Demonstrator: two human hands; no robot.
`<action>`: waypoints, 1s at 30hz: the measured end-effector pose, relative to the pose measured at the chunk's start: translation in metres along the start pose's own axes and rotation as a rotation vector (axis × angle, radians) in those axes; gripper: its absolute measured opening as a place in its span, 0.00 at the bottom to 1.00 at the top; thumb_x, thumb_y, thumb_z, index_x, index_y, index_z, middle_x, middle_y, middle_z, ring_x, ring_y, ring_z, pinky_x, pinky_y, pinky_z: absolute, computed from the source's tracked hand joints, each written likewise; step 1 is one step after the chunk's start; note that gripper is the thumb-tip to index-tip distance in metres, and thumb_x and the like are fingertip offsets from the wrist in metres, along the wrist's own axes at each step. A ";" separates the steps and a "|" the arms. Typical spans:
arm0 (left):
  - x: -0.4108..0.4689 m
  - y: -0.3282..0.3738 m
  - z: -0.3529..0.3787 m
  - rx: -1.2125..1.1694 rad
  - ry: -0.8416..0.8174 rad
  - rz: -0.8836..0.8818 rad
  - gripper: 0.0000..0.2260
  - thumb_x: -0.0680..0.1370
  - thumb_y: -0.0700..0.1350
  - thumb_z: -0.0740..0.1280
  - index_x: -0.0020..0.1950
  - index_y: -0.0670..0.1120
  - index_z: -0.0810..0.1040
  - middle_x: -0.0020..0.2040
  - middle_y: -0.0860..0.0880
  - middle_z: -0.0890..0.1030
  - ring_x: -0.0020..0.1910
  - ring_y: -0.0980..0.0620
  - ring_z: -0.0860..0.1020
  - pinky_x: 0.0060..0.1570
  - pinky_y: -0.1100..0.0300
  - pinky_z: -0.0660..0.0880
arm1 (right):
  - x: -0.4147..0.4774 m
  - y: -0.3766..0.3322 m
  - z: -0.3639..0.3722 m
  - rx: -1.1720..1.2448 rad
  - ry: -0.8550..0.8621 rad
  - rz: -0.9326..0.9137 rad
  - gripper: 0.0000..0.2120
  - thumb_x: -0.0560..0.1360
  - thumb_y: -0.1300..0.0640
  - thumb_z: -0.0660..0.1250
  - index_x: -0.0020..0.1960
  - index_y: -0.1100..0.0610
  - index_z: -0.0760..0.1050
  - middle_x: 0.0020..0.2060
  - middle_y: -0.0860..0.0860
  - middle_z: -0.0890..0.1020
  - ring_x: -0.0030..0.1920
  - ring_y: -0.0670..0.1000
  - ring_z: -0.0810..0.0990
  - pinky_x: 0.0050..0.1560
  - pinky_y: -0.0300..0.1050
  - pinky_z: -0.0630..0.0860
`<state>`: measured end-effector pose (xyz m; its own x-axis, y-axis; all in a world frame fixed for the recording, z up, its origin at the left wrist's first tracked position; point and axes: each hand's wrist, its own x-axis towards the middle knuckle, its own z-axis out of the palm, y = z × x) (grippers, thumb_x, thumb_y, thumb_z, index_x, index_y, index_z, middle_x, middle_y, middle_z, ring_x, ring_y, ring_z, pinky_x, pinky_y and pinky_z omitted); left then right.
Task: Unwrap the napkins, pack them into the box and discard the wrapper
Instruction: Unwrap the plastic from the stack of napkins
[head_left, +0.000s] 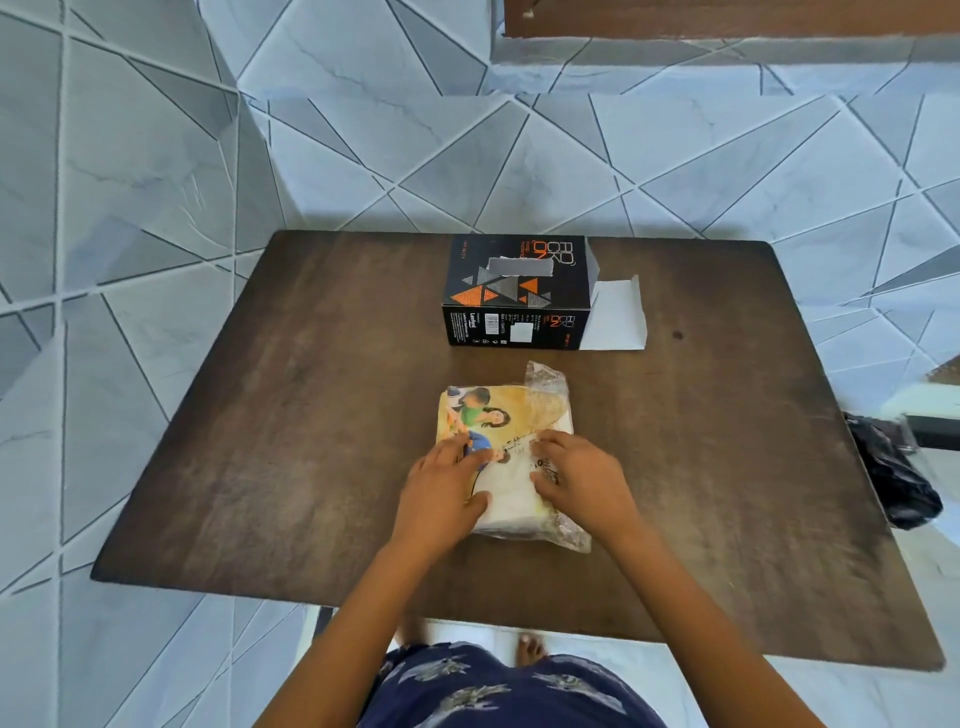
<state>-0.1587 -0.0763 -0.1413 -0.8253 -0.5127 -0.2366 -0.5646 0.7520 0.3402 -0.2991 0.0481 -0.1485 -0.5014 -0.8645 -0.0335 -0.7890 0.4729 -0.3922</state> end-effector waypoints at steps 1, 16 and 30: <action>0.002 -0.002 0.000 -0.005 -0.015 0.009 0.23 0.76 0.52 0.62 0.71 0.54 0.64 0.76 0.50 0.59 0.73 0.49 0.60 0.72 0.52 0.58 | 0.000 -0.001 0.000 -0.032 0.021 -0.017 0.17 0.75 0.53 0.62 0.63 0.55 0.73 0.64 0.49 0.75 0.61 0.52 0.76 0.51 0.50 0.77; 0.007 -0.005 -0.008 0.002 -0.102 0.005 0.24 0.77 0.56 0.60 0.72 0.58 0.61 0.76 0.53 0.58 0.74 0.52 0.60 0.68 0.53 0.65 | 0.018 -0.022 0.007 -0.385 0.025 0.023 0.15 0.48 0.56 0.80 0.24 0.54 0.73 0.20 0.49 0.76 0.17 0.48 0.73 0.17 0.32 0.60; 0.008 0.003 -0.011 0.081 -0.123 0.003 0.24 0.77 0.55 0.60 0.72 0.57 0.60 0.76 0.50 0.58 0.74 0.49 0.60 0.70 0.50 0.61 | -0.015 0.031 -0.018 0.578 0.556 0.629 0.17 0.73 0.62 0.66 0.61 0.59 0.69 0.51 0.54 0.80 0.46 0.50 0.77 0.48 0.46 0.77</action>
<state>-0.1674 -0.0828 -0.1321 -0.8174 -0.4599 -0.3469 -0.5562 0.7868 0.2674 -0.3226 0.0787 -0.1433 -0.9762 -0.2163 -0.0129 -0.1069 0.5327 -0.8395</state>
